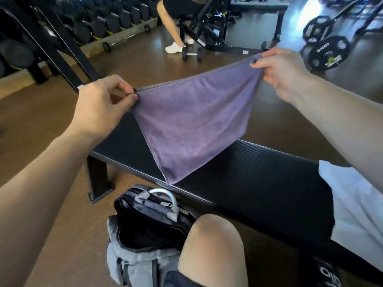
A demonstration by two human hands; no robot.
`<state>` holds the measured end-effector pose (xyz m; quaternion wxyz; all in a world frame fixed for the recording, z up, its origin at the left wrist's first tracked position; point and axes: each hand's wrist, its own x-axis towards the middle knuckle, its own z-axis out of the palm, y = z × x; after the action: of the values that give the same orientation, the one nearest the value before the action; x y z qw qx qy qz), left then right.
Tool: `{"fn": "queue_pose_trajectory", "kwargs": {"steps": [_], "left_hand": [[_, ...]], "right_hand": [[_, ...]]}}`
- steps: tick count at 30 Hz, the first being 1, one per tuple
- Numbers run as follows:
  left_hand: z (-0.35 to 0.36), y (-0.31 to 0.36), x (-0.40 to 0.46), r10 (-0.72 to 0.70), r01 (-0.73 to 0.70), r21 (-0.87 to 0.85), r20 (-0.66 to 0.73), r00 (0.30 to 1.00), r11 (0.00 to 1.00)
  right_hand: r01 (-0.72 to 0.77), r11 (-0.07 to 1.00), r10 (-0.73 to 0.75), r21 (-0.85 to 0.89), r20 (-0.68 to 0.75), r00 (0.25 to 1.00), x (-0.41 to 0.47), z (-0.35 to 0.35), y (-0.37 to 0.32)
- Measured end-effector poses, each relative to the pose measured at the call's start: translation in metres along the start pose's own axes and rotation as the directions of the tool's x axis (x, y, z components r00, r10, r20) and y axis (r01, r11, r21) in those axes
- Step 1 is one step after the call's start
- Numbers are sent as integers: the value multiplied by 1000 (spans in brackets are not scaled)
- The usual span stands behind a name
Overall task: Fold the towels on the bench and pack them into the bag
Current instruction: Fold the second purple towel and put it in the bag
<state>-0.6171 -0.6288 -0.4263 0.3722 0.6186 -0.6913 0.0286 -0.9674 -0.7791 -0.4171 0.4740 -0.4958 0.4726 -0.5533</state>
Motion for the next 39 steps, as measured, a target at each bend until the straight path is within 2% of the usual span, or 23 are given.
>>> {"fn": "queue_pose_trajectory", "kwargs": {"steps": [6,9,14,17,22,28,33,36,39], "left_hand": [[6,29,19,-55,56,-137,14,998,989],[8,41,29,-39,46,-200,39,998,979],[19,55,42,34,-18,-176,88,996,984],[26,61,50,41,-24,-177,98,994,984],[45,78,61,113,-100,-136,92,989,986],[78,92,80,79,-72,-88,82,993,994],[114,115,111,5,1,-93,70,998,996],[126,128,134,27,-27,-92,2,1000,995],[126,126,131,73,-80,-129,-55,996,988]], "right_hand": [[17,1000,-16,5,-65,998,-14,-45,-16],[46,999,-48,-28,-81,996,-17,-65,-22],[37,969,-52,-244,-57,997,-25,-90,-32],[-20,976,15,-219,-23,1000,-29,-104,-36],[-10,980,10,-197,-4,1000,-35,-119,-38],[59,952,-90,-300,-92,992,-34,-137,-29],[23,918,-139,-397,-267,954,-11,-150,-25],[53,926,-200,-373,-367,909,-7,-158,-34],[129,900,-288,-416,-346,893,-32,-163,-33]]}}
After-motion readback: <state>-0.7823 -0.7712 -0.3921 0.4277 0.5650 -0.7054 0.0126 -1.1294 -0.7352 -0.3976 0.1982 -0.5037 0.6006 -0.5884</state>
